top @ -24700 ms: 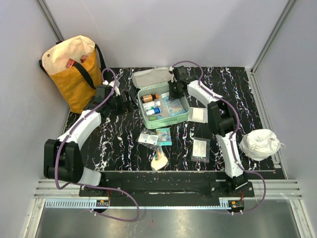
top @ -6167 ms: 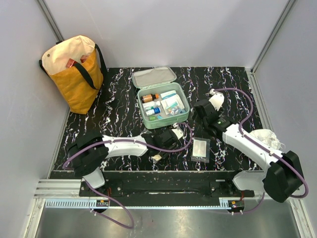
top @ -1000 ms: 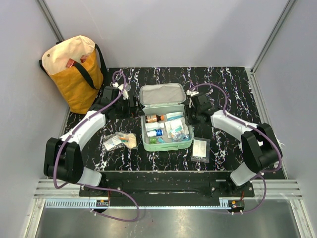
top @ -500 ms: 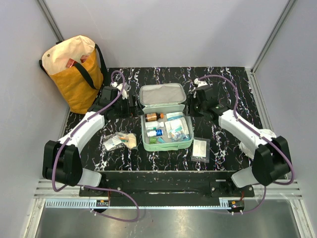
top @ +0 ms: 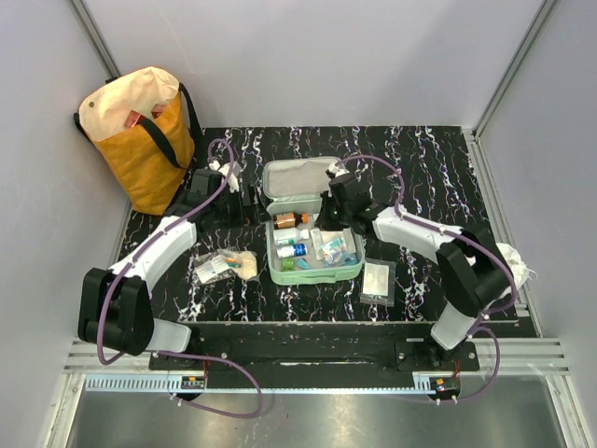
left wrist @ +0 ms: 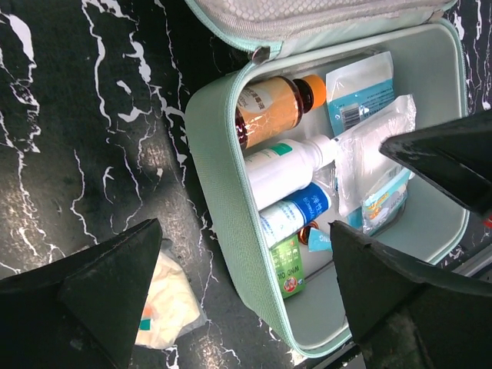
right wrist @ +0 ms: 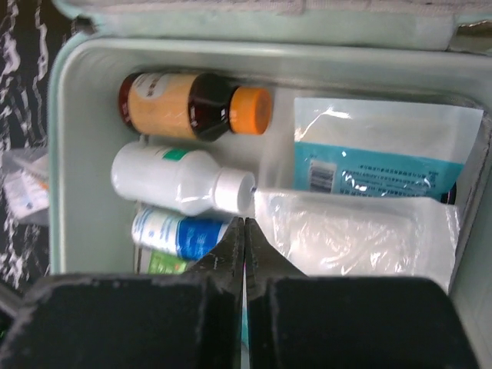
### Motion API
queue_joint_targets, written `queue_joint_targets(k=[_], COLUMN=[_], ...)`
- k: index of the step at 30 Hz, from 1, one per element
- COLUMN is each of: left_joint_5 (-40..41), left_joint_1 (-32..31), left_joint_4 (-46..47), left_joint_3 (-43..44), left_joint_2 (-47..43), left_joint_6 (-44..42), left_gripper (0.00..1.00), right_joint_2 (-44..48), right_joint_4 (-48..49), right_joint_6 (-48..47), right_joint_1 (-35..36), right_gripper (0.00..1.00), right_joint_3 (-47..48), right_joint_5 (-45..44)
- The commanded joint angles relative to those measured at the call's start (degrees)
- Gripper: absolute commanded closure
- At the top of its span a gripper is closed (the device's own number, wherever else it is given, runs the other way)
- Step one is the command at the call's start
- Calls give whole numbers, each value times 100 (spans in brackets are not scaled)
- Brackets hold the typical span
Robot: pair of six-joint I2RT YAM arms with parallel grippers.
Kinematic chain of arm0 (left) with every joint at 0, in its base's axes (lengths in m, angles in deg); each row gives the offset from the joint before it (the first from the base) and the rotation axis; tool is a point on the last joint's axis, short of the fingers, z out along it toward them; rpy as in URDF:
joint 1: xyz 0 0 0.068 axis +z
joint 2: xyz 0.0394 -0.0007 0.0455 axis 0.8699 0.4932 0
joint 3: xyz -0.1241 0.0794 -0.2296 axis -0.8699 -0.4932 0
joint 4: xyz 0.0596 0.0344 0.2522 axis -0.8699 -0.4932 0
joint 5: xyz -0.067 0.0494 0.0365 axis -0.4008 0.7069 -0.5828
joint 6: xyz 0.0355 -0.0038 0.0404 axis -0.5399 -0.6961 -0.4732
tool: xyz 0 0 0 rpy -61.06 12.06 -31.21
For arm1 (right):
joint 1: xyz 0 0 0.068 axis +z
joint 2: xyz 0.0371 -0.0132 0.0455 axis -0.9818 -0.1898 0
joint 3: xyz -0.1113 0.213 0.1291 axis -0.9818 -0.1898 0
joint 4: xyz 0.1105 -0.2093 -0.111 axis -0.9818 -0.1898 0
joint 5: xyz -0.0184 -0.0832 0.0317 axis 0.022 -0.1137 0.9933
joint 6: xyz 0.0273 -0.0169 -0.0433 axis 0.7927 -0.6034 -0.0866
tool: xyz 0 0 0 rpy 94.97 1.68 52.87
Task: Organize the medicine kit
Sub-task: Adjust the pill bottle in the medicine box.
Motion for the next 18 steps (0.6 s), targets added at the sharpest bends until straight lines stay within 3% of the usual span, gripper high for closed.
queue_joint_targets(k=[1,18], left_joint_5=[-360,-510], left_joint_1=[-6,-305], left_joint_4=[581,968], left_joint_3=[-221,-327], left_joint_2=[-254,-175], left_joint_6=[337,593], left_gripper=[5,5], right_joint_2=[-288,-1431], right_joint_4=[1110,1938], right_joint_6=[396,370], right_joint_1=[139,201], right_gripper=[100,100], right_joint_3=[-18,333], right_joint_5=[-789,-870])
